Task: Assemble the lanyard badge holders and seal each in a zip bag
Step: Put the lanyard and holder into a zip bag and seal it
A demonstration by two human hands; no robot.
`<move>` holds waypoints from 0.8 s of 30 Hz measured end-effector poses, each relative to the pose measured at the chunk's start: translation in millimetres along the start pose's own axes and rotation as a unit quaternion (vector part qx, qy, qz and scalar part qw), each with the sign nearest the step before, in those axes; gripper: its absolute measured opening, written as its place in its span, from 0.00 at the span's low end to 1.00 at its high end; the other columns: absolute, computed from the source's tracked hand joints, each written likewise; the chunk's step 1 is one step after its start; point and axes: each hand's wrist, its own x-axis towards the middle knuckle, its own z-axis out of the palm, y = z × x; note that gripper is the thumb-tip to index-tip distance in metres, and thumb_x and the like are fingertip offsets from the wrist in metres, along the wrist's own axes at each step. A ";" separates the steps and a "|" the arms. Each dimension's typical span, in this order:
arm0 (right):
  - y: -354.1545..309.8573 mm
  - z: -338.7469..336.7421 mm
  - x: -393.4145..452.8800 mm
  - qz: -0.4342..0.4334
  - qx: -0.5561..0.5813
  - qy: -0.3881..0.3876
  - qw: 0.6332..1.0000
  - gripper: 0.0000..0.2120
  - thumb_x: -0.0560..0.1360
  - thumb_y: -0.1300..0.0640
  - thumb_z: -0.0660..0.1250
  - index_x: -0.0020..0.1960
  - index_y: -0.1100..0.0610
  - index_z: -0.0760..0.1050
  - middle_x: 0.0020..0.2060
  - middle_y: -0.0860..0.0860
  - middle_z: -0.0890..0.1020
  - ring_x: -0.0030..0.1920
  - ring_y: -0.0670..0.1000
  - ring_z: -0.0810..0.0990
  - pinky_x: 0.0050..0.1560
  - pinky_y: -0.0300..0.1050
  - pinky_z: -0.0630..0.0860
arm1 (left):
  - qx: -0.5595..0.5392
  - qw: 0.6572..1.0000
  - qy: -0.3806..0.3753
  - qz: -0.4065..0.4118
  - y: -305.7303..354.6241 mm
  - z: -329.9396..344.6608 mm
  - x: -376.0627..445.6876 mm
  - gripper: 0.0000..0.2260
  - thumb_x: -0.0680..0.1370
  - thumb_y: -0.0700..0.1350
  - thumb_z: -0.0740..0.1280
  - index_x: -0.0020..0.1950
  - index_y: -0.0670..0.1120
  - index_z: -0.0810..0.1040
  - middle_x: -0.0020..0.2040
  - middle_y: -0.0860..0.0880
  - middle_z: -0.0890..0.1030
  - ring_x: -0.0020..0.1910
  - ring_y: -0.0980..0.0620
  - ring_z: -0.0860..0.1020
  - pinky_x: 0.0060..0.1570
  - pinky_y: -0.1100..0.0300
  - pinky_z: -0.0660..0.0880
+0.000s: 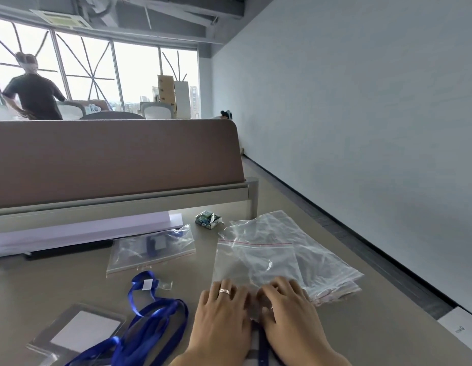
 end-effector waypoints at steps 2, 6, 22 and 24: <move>3.5 -2.6 -1.8 0.014 0.024 -0.015 0.999 0.17 0.76 0.46 0.61 0.64 0.43 0.71 0.62 0.40 0.69 0.67 0.46 0.67 0.67 0.41 0.63 | 0.009 1.000 -0.005 -0.018 -1.1 -0.7 -1.3 0.18 0.75 0.55 0.49 0.63 0.59 0.66 0.64 0.57 0.65 0.65 0.55 0.65 0.62 0.60 0.60; 8.6 -9.3 0.9 -0.014 0.010 -0.018 1.000 0.19 0.78 0.46 0.63 0.69 0.44 0.71 0.67 0.40 0.69 0.70 0.44 0.66 0.69 0.41 0.62 | -0.002 1.000 -0.001 -0.012 -1.1 -12.0 2.9 0.18 0.78 0.50 0.59 0.68 0.58 0.64 0.68 0.55 0.65 0.67 0.54 0.65 0.65 0.58 0.62; 25.9 18.8 61.6 0.093 -0.060 0.002 0.994 0.12 0.78 0.46 0.57 0.59 0.46 0.70 0.60 0.47 0.73 0.63 0.52 0.70 0.63 0.48 0.66 | 0.000 0.998 0.025 -0.049 -26.1 20.5 78.7 0.11 0.77 0.50 0.55 0.58 0.54 0.70 0.61 0.53 0.72 0.62 0.50 0.68 0.63 0.55 0.64; 30.2 22.5 63.3 0.127 -0.065 -0.028 0.989 0.19 0.79 0.42 0.54 0.67 0.45 0.66 0.70 0.48 0.68 0.70 0.53 0.65 0.70 0.51 0.61 | 0.004 0.996 0.011 -0.093 -27.2 26.5 80.9 0.14 0.78 0.54 0.54 0.62 0.55 0.67 0.68 0.53 0.69 0.69 0.50 0.64 0.70 0.49 0.58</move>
